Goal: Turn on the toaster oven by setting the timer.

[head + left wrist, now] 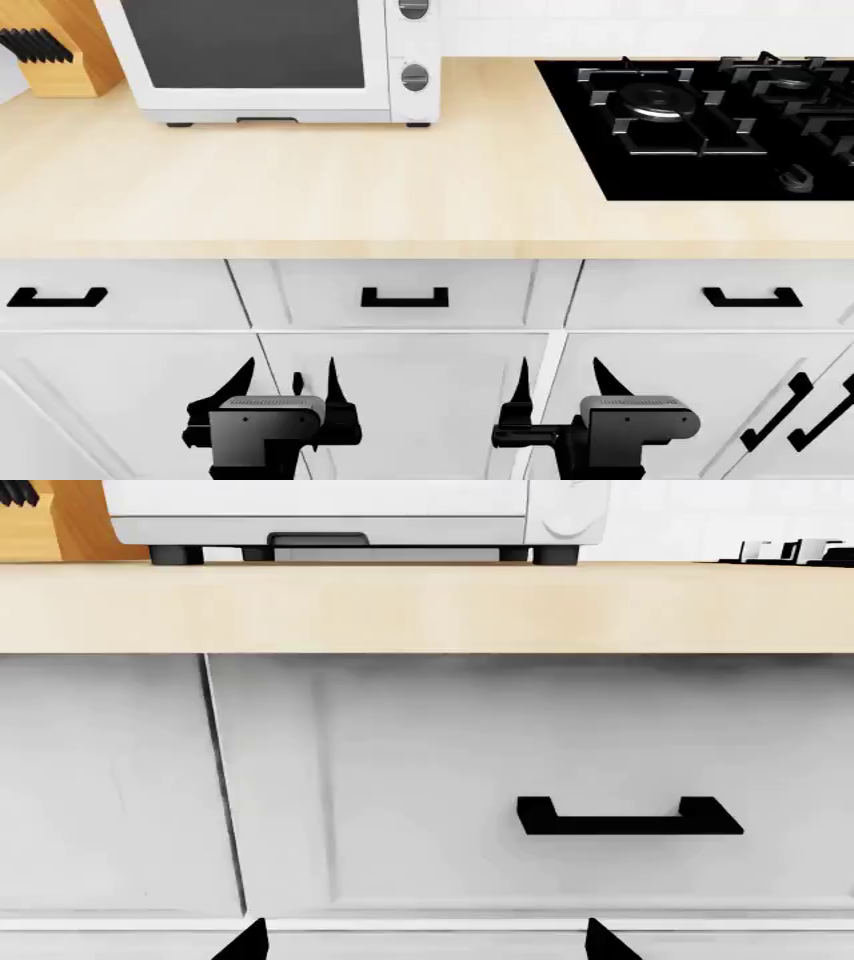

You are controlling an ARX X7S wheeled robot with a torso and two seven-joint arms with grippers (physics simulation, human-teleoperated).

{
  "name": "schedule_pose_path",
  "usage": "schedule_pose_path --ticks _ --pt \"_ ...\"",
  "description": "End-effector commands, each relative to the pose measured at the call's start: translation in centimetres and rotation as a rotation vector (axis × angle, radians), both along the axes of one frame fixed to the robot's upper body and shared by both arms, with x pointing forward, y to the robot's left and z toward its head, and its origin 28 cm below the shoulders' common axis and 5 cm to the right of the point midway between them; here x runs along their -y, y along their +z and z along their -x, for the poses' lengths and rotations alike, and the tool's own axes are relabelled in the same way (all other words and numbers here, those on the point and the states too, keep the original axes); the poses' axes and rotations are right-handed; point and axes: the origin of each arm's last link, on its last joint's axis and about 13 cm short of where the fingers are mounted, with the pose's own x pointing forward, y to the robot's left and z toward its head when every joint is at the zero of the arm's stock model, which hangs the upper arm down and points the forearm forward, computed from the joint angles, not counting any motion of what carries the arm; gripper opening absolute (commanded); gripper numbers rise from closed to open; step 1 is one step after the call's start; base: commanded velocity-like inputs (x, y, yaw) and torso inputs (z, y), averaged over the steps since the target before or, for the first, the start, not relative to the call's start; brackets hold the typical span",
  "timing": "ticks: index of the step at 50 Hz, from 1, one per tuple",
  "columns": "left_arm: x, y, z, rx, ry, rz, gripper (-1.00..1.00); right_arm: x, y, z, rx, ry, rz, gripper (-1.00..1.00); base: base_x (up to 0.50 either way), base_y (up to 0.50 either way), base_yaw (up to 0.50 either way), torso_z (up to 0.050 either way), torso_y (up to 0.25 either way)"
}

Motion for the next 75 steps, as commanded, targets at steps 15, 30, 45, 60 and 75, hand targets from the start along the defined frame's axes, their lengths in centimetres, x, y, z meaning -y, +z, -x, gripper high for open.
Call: schedule_pose_path --ticks 15,30,45,60,75 --pt "-0.6 1.5 0.6 0.069 0.027 0.02 1.0 -0.1 1.9 0.4 -0.007 -0.006 0.041 1.0 0.0 0.0 0.0 0.0 0.0" --pt "-1.6 10.4 1.9 0.408 0.069 -0.015 1.0 0.8 11.0 2.6 0.261 0.011 0.165 1.0 0.0 0.0 0.0 0.0 0.0" --pt "-2.9 16.9 0.5 0.503 0.084 0.067 1.0 1.9 16.9 0.6 0.354 -0.056 0.273 1.0 0.0 0.0 0.0 0.0 0.0" --pt "-3.6 21.6 -1.2 0.447 -0.047 0.016 1.0 3.0 21.8 -1.0 0.305 -0.137 0.33 1.0 0.0 0.0 0.0 0.0 0.0" --pt "-4.4 23.3 -2.5 0.235 -0.093 -0.016 1.0 3.7 24.7 -0.8 0.184 -0.084 0.305 1.0 0.0 0.0 0.0 0.0 0.0"
